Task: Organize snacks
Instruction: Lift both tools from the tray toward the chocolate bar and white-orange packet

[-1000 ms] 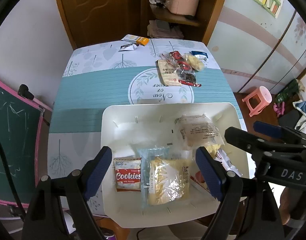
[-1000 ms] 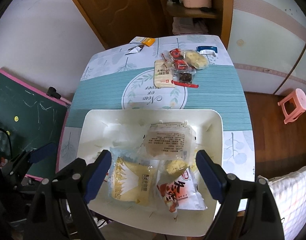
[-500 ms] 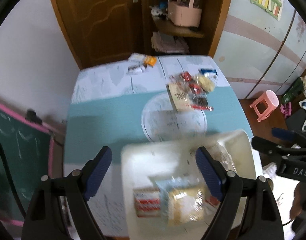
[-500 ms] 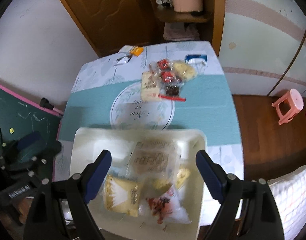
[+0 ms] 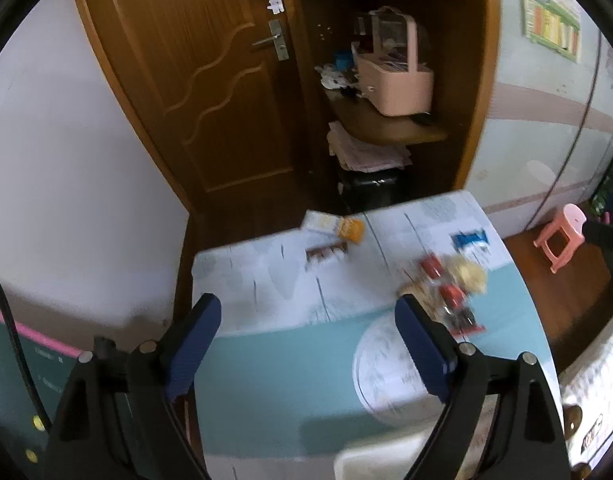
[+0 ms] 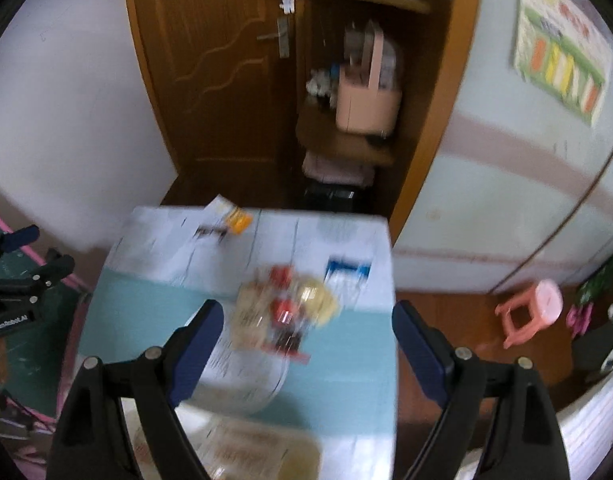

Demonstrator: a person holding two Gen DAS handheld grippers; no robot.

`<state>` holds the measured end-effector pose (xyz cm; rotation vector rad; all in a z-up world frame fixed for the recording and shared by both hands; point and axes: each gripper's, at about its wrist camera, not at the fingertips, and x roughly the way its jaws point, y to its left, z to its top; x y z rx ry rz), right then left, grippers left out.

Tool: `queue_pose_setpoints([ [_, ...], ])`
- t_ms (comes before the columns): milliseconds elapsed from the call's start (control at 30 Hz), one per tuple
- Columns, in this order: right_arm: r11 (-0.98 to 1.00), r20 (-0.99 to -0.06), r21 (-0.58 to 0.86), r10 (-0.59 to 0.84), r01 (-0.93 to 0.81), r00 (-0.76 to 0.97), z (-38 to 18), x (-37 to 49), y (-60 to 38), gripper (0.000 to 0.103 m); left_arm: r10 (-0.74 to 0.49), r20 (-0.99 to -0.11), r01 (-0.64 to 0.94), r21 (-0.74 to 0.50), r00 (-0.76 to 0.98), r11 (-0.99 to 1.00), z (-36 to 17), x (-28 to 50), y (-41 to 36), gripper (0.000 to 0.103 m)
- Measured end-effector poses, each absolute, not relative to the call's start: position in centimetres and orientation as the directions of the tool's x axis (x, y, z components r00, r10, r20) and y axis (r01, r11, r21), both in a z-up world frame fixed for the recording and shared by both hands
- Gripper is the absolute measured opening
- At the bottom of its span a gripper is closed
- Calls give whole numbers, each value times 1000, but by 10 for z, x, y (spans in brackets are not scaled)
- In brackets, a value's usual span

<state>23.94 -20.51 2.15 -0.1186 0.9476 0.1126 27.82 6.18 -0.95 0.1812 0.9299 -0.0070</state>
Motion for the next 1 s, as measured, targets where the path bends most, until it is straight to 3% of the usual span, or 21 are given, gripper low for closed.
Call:
queue_pose_setpoints([
  [233, 977, -821, -13, 110, -211, 560, 12, 355, -182, 75, 39, -833, 98, 112, 552, 989, -55, 378, 63, 88],
  [467, 960, -870, 34, 166, -279, 464, -71, 466, -136, 74, 30, -883, 24, 47, 469, 999, -137, 460, 76, 88],
  [733, 938, -923, 80, 198, -337, 331, -180, 522, -81, 69, 39, -916, 5, 44, 400, 999, -209, 498, 96, 88],
  [1000, 915, -938, 112, 226, -388, 263, -240, 540, -41, 69, 36, -937, -7, 35, 348, 999, -246, 510, 111, 88],
])
